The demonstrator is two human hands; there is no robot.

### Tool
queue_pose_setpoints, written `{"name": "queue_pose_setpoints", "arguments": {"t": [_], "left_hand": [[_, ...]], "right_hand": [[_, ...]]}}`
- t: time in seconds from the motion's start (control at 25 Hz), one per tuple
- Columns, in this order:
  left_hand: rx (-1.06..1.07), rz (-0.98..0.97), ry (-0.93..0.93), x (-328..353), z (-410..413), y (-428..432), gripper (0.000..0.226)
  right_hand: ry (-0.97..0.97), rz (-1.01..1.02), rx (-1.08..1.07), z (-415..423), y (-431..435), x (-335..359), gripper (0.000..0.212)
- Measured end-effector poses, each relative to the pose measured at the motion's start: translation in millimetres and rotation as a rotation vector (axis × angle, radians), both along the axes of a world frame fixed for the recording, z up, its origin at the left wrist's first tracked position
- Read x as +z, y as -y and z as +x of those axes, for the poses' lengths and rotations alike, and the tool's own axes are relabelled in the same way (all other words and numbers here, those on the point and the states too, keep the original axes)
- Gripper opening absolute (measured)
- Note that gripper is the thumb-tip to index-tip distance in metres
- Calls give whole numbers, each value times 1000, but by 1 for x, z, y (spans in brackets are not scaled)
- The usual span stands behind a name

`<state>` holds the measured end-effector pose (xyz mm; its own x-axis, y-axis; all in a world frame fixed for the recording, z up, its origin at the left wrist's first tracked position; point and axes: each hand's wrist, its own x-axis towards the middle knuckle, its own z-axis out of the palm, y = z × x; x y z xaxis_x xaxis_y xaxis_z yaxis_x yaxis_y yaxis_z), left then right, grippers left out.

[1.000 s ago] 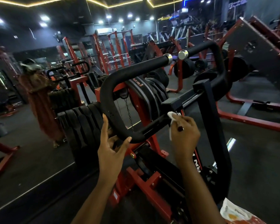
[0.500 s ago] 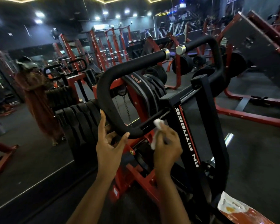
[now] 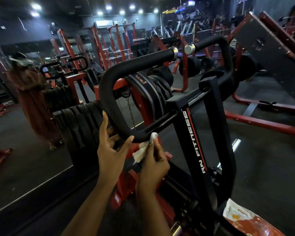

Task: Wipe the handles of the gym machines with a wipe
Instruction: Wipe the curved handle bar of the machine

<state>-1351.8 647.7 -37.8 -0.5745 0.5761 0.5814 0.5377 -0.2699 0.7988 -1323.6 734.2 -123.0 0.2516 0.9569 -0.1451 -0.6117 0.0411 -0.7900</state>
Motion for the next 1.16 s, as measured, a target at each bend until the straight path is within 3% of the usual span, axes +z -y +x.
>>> {"name": "queue_pose_setpoints", "arguments": {"t": [0.2, 0.32, 0.4, 0.52, 0.6, 0.72, 0.88, 1.04, 1.16], "left_hand": [[8, -15, 0, 1, 2, 1, 91], [3, -17, 12, 1, 3, 2, 90], [-4, -10, 23, 1, 2, 1, 88], [-10, -5, 10, -1, 0, -1, 91], [-6, -5, -5, -3, 0, -1, 93], [20, -11, -37, -8, 4, -2, 100], [36, -12, -22, -12, 6, -7, 105], [31, 18, -20, -13, 6, -8, 104], [-25, 40, 48, -11, 9, -7, 99]], "right_hand": [[39, 90, 3, 48, -16, 38, 18], [190, 179, 29, 56, -16, 62, 17], [403, 259, 97, 53, 4, 60, 21], [724, 578, 221, 69, 23, 61, 29], [920, 717, 190, 84, 1, 82, 28], [1243, 822, 103, 95, -52, 120, 28], [1844, 899, 296, 90, -82, 131, 23], [1921, 933, 338, 86, -53, 134, 23], [1822, 1151, 387, 78, -12, 127, 27]]}}
